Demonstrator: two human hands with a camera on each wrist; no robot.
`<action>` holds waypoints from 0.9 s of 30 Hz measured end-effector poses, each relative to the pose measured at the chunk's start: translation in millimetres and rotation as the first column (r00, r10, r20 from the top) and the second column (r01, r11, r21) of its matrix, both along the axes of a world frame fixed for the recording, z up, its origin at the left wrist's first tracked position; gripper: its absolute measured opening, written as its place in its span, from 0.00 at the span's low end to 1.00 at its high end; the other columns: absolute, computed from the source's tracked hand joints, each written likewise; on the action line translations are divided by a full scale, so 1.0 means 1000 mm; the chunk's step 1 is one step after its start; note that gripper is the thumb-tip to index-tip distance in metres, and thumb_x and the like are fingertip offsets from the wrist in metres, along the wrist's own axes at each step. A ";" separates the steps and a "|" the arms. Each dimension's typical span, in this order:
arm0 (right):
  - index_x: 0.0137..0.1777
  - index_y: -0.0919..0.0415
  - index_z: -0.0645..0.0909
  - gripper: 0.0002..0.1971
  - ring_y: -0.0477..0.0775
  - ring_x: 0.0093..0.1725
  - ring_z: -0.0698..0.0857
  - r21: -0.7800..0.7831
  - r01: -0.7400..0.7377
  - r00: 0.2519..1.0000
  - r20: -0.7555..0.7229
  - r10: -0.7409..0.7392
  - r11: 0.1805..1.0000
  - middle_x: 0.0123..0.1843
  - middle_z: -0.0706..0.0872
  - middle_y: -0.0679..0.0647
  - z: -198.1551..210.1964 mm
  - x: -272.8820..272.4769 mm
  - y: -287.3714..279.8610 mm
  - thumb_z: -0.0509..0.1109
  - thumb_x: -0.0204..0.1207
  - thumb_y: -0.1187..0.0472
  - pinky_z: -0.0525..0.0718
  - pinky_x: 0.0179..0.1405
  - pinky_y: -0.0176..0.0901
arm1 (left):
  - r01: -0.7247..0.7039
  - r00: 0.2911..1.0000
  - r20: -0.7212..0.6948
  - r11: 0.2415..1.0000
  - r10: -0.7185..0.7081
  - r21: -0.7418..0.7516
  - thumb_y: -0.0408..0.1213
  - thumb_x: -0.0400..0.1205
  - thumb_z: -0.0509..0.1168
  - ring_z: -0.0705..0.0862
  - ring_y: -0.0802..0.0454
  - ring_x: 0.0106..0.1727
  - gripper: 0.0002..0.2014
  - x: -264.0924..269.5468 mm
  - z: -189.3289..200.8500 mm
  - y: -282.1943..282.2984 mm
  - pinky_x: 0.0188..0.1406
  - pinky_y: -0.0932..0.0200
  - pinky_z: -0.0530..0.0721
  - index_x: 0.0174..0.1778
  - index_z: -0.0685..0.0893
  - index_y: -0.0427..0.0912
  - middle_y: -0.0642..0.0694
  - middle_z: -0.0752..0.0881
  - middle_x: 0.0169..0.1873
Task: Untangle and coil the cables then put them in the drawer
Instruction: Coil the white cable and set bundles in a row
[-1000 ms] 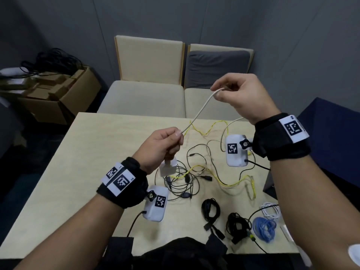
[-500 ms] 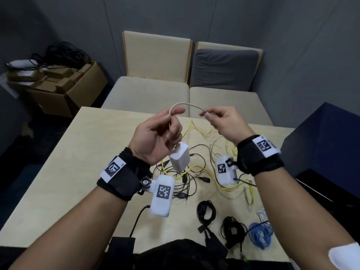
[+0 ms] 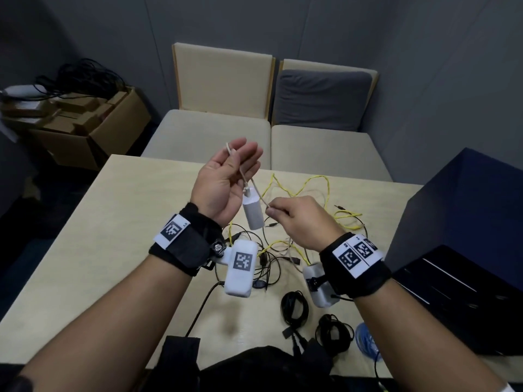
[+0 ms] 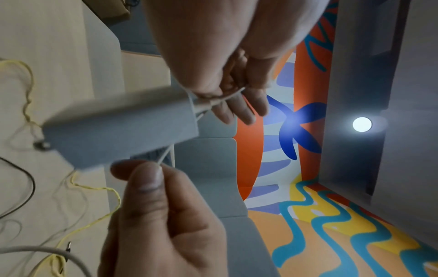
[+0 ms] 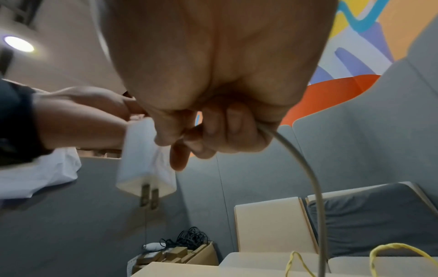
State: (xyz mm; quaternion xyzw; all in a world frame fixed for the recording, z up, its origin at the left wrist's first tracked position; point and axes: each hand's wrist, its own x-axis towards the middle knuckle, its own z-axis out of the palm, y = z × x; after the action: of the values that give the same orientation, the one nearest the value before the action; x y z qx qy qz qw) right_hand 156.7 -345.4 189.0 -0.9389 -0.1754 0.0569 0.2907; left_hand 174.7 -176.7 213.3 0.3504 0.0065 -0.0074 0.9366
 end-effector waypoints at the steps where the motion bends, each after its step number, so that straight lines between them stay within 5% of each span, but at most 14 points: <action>1: 0.38 0.51 0.78 0.12 0.53 0.38 0.79 -0.018 -0.011 1.000 0.008 0.011 1.000 0.32 0.81 0.49 -0.001 -0.001 0.000 0.63 0.82 0.50 0.81 0.40 0.52 | -0.031 0.999 -0.010 0.999 0.031 0.007 0.34 0.88 0.53 0.90 0.51 0.49 0.11 0.002 -0.001 -0.001 0.57 0.57 0.86 0.54 0.80 0.37 0.45 0.91 0.43; 4: 0.39 0.56 0.79 0.14 0.52 0.40 0.79 -0.043 -0.049 0.999 0.022 0.050 0.998 0.34 0.82 0.49 0.000 -0.004 -0.002 0.63 0.82 0.49 0.81 0.42 0.53 | -0.122 0.991 -0.045 0.992 0.123 0.027 0.35 0.88 0.54 0.90 0.50 0.46 0.11 0.008 -0.005 -0.001 0.54 0.57 0.87 0.51 0.81 0.35 0.44 0.91 0.40; 9: 0.33 0.51 0.71 0.15 0.48 0.34 0.74 -0.088 -0.132 0.990 0.028 0.135 0.987 0.29 0.75 0.46 0.007 -0.012 -0.006 0.66 0.80 0.50 0.74 0.34 0.48 | -0.248 0.963 -0.097 0.967 0.253 0.061 0.34 0.86 0.60 0.90 0.47 0.46 0.08 0.014 -0.010 0.005 0.53 0.53 0.88 0.49 0.81 0.34 0.39 0.87 0.44; 14: 0.31 0.51 0.70 0.16 0.46 0.30 0.71 0.040 -0.170 0.985 0.003 0.170 0.985 0.26 0.72 0.46 0.015 -0.015 -0.011 0.69 0.80 0.55 0.67 0.30 0.38 | -0.314 0.941 -0.044 0.916 0.335 0.249 0.34 0.85 0.61 0.88 0.49 0.49 0.07 0.019 -0.020 0.009 0.54 0.57 0.86 0.49 0.83 0.36 0.41 0.87 0.44; 20: 0.35 0.53 0.79 0.10 0.46 0.29 0.73 0.186 -0.223 0.965 0.182 0.189 0.957 0.26 0.75 0.46 0.044 -0.012 -0.011 0.69 0.76 0.53 0.70 0.30 0.39 | -0.313 0.945 0.106 0.760 0.310 0.570 0.35 0.85 0.61 0.87 0.61 0.49 0.18 0.016 -0.034 0.003 0.51 0.64 0.85 0.63 0.80 0.23 0.64 0.89 0.44; 23: 0.37 0.56 0.83 0.09 0.43 0.29 0.75 0.198 -0.231 0.943 0.285 0.170 0.952 0.26 0.76 0.43 0.063 -0.008 -0.011 0.70 0.76 0.54 0.71 0.30 0.35 | -0.300 0.954 0.208 0.658 0.217 0.691 0.34 0.85 0.62 0.84 0.75 0.48 0.17 0.009 -0.039 -0.001 0.48 0.64 0.85 0.58 0.83 0.21 0.49 0.87 0.53; 27: 0.40 0.58 0.85 0.07 0.41 0.32 0.78 0.201 -0.242 0.896 0.422 0.139 0.949 0.30 0.79 0.39 0.076 -0.002 -0.010 0.72 0.76 0.56 0.74 0.33 0.33 | -0.289 0.952 0.293 0.564 0.087 0.773 0.35 0.84 0.64 0.87 0.65 0.39 0.15 -0.001 -0.037 -0.004 0.36 0.63 0.84 0.38 0.88 0.28 0.43 0.88 0.34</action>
State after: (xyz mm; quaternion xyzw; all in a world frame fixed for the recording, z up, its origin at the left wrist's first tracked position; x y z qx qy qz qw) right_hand 154.8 -355.0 265.2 -0.8646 -0.3289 -0.1314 0.3564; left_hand 174.1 -180.8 176.1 0.7329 -0.0576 0.1359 0.6641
